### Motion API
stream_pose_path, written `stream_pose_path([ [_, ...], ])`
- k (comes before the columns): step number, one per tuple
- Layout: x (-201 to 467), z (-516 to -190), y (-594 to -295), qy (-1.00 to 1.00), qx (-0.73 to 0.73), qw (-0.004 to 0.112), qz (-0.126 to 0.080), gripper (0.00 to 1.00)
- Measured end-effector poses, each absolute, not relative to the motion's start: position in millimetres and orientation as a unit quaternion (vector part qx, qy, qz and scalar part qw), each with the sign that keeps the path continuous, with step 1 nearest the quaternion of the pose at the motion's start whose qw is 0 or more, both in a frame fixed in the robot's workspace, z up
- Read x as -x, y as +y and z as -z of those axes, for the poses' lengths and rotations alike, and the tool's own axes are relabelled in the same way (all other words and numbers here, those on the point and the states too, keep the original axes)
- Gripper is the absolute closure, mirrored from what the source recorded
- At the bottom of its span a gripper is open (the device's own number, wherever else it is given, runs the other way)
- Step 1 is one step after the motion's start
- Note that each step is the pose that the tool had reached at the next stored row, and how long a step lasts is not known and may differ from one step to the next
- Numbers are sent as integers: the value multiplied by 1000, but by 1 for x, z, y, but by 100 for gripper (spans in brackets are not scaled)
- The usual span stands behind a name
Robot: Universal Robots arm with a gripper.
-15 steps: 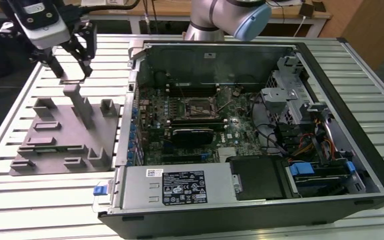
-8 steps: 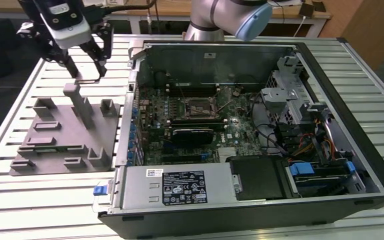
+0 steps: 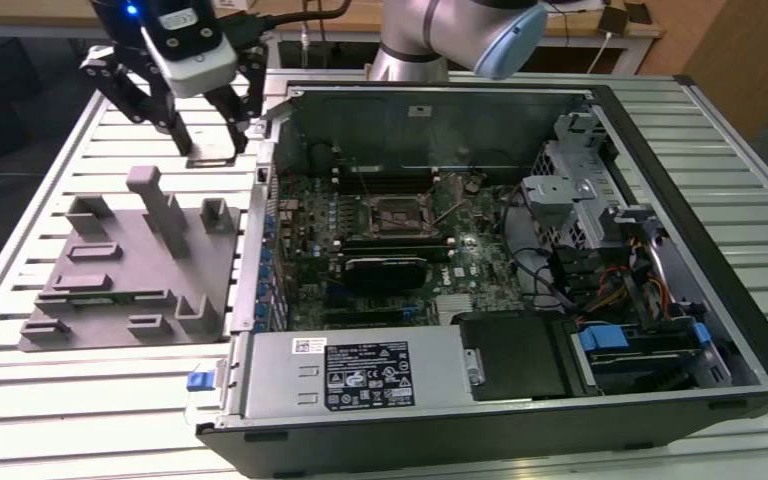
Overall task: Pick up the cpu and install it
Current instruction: 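Pick up the cpu and move it towards the insertion slot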
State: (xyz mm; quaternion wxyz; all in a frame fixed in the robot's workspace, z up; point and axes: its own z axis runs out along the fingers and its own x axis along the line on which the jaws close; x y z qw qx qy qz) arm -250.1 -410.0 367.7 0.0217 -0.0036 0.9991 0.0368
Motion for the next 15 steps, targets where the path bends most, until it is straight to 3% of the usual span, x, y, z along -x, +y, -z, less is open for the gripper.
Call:
stream_pose_path([
  [15, 188, -368, -410, 999, 4, 19, -37, 46],
])
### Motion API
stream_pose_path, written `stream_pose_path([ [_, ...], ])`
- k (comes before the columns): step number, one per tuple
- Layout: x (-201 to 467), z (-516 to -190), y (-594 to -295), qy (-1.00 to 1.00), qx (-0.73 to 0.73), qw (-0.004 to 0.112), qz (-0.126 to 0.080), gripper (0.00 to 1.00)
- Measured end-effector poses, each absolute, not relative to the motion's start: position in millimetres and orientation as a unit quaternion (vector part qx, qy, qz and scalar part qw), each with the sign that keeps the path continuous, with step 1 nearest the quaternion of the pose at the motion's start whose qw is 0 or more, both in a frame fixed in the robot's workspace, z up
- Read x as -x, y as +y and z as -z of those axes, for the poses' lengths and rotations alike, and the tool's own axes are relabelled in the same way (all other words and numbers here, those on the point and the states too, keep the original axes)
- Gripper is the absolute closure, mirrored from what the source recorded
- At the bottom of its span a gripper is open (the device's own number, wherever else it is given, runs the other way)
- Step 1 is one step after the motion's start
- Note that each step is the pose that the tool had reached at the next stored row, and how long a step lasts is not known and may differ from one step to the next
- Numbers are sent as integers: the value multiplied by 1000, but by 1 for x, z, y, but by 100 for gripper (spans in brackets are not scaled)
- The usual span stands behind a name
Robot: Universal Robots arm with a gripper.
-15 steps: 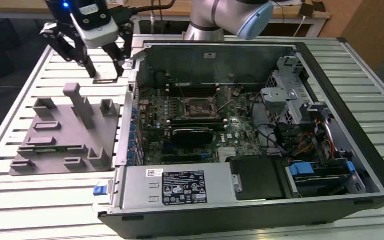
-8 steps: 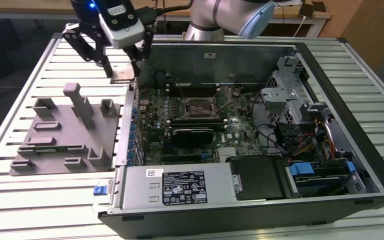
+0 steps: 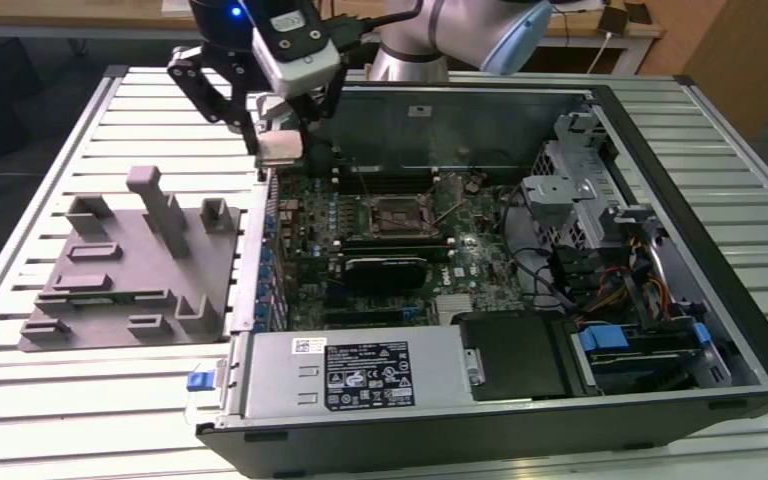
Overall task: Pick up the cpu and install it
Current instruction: 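Pick up the cpu and move it towards the insertion slot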
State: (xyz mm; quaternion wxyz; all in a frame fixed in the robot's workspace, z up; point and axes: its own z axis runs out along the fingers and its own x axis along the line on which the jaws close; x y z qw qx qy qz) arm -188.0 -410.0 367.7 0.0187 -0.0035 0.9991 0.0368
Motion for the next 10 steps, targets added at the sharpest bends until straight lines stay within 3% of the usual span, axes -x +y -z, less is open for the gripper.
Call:
stream_pose_path([
  [10, 157, -367, -410, 999, 3, 18, -37, 46],
])
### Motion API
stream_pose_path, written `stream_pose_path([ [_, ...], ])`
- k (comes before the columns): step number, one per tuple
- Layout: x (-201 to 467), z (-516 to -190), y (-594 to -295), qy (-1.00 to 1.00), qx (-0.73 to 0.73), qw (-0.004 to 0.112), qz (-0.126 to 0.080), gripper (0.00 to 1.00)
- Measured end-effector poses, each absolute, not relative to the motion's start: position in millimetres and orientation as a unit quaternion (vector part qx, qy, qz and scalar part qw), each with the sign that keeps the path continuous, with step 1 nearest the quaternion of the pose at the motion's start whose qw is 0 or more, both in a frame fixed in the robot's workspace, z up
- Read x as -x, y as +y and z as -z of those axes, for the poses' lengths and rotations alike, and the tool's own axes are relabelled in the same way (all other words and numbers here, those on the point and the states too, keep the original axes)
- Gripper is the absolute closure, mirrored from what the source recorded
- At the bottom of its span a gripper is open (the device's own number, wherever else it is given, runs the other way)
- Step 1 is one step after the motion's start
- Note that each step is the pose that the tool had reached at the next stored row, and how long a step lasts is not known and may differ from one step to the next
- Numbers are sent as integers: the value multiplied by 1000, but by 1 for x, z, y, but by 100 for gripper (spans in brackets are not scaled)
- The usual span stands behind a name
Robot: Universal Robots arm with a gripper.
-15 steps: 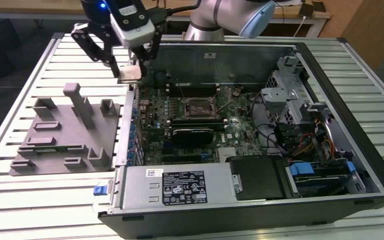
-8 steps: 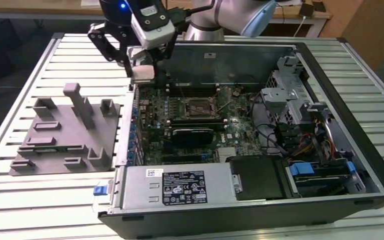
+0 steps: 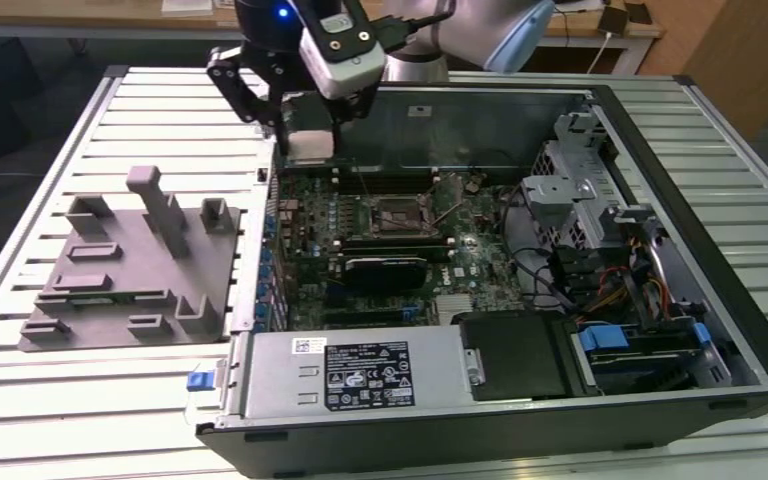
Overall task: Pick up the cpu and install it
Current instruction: 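Pick up the cpu and move it towards the insertion slot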
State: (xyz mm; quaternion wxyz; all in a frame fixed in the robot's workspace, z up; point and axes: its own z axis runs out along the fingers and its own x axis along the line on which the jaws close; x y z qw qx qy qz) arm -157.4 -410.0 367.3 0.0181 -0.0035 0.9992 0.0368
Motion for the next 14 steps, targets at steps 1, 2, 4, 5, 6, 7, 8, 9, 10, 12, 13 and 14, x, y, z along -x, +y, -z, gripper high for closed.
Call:
stream_pose_path([
  [1, 153, -367, -410, 999, 3, 18, -37, 46],
  [2, 149, -367, -410, 999, 3, 17, -37, 46],
  [4, 141, -367, -410, 999, 3, 17, -37, 46],
  [5, 138, -366, -410, 999, 3, 17, -37, 46],
  [6, 135, -366, -410, 999, 3, 17, -37, 46],
  [7, 132, -366, -409, 999, 3, 16, -37, 46],
  [8, 129, -366, -409, 999, 3, 16, -37, 46],
  [9, 125, -366, -409, 999, 3, 16, -37, 46],
  [10, 121, -365, -408, 999, 3, 16, -37, 46],
  [12, 114, -365, -408, 999, 3, 15, -37, 46],
  [13, 110, -364, -407, 999, 3, 15, -37, 46],
  [14, 106, -363, -407, 999, 3, 14, -37, 46],
])
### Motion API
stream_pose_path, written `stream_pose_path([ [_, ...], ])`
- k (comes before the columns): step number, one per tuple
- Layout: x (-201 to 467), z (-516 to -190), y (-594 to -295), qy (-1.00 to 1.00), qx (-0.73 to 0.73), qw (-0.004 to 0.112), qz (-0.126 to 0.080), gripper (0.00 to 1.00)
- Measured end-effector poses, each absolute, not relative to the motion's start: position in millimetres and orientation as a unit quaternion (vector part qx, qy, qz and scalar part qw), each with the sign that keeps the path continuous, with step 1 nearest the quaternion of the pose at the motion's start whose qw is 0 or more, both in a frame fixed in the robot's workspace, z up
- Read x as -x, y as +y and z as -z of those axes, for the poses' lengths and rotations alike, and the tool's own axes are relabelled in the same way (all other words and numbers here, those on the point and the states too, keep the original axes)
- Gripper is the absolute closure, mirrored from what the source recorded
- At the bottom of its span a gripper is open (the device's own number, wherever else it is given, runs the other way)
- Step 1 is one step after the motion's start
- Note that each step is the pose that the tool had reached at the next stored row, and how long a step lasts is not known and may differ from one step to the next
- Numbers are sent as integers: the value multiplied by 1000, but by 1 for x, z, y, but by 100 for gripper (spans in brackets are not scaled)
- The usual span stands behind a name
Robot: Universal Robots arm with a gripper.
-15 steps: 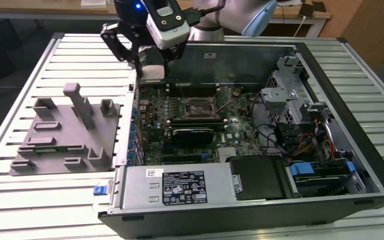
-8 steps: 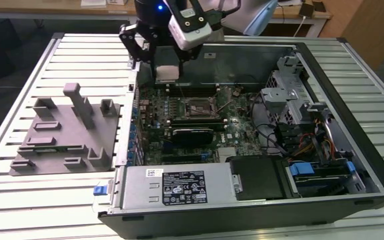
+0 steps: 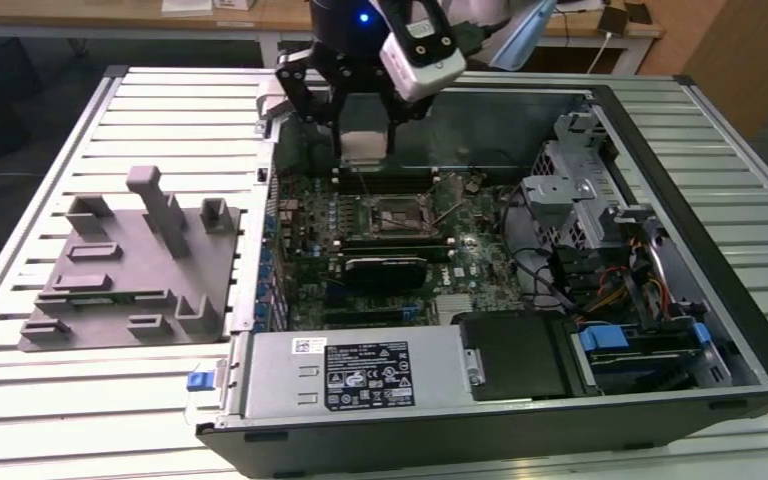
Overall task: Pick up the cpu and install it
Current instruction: 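Pick up the cpu and move it towards the insertion slot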
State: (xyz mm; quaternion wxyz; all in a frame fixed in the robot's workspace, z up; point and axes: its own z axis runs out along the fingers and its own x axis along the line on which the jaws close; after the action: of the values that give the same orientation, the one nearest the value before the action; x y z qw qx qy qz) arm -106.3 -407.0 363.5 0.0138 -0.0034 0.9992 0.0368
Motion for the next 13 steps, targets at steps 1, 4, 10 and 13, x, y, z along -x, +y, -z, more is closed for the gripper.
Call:
stream_pose_path([
  [1, 103, -363, -407, 999, 3, 13, -37, 46],
  [4, 93, -360, -405, 999, 3, 10, -37, 46],
  [10, 79, -355, -401, 999, 3, 6, -37, 46],
  [13, 74, -353, -397, 999, 3, 5, -37, 46],
])
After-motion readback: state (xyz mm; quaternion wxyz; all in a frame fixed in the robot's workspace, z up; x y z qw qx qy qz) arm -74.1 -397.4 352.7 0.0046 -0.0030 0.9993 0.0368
